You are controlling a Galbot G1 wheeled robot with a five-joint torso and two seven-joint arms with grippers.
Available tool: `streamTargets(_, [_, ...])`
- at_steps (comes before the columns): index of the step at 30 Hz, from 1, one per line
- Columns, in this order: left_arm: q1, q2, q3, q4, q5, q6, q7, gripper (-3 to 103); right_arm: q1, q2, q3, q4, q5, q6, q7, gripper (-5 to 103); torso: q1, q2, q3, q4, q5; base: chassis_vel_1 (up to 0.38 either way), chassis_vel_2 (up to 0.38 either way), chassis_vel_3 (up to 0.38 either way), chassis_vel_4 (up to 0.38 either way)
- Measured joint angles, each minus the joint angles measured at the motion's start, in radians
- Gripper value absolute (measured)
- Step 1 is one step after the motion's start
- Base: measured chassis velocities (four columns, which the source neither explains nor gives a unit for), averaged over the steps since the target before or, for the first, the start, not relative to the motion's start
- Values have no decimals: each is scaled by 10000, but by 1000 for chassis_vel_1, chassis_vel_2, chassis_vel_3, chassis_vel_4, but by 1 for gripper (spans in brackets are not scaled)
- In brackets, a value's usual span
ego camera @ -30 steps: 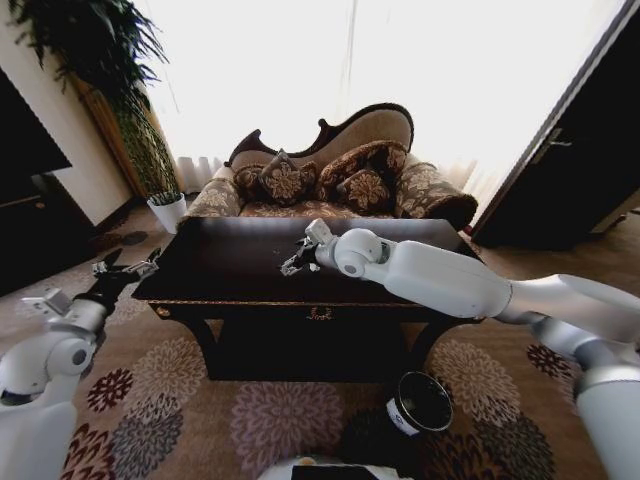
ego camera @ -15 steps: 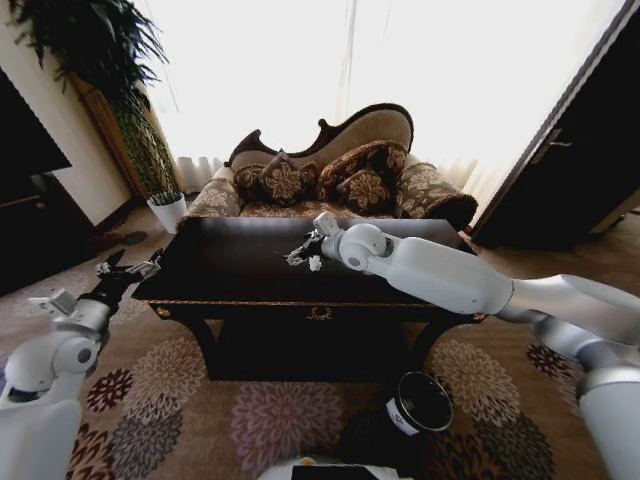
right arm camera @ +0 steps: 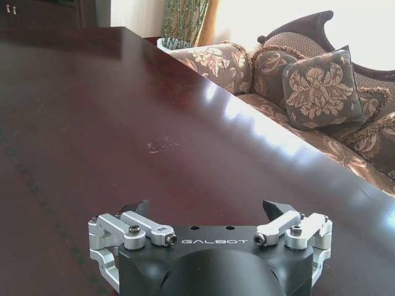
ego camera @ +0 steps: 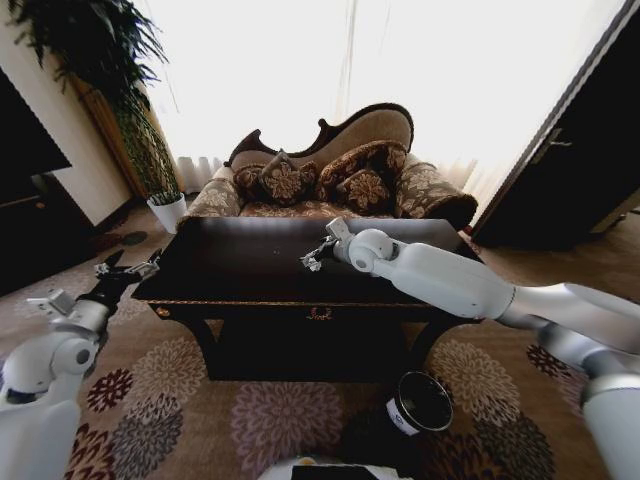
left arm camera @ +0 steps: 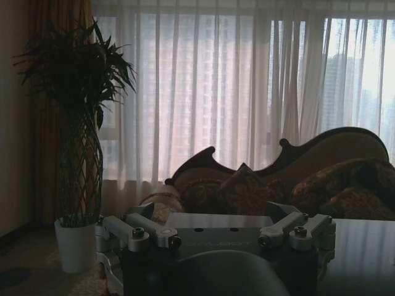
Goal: Move to the front of the table and place the trash on the table into the trash bin.
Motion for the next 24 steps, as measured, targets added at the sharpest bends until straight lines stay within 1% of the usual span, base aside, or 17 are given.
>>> streamTargets(2, [-4,0,8,0,3,0,0,100,5,-42,11,41,15,1,-2,100,0,0,0,0,0,0,0,0,0])
streamTargets(3, [-12,0,24,0,16,0,0,100,7,-192,53,168,51,4,-14,100,0,0,0,0,-2,0,0,0,0])
streamTargets(7, [-14,0,43,0,28,0,1,100,-84,-427,114,310,58,8,-53,100,0,0,0,0,-1,0,0,0,0])
streamTargets(9, [-14,1,63,-8,31,0,1,100,-282,-610,172,373,-61,21,-104,100,0,0,0,-2,0,0,0,0,0])
streamTargets(14, [14,1,77,-43,35,0,3,100,-636,-711,251,345,-251,58,-139,100,0,0,0,-2,0,0,0,0,0])
streamTargets(20, [80,26,-25,-50,37,0,3,100,-642,-677,269,318,-280,66,-238,101,0,0,0,-1,0,0,0,0,0])
streamTargets(21, [81,31,-37,-51,37,0,3,100,-601,-670,267,319,-280,73,-250,96,0,0,0,0,0,0,0,0,0])
streamTargets(23, [82,32,-41,-51,36,0,3,100,-569,-669,260,324,-281,79,-261,96,-1,0,0,0,-1,0,0,0,0])
streamTargets(24, [82,32,-41,-50,35,0,3,100,-549,-675,245,335,-281,82,-279,91,0,0,0,0,-1,0,0,0,0])
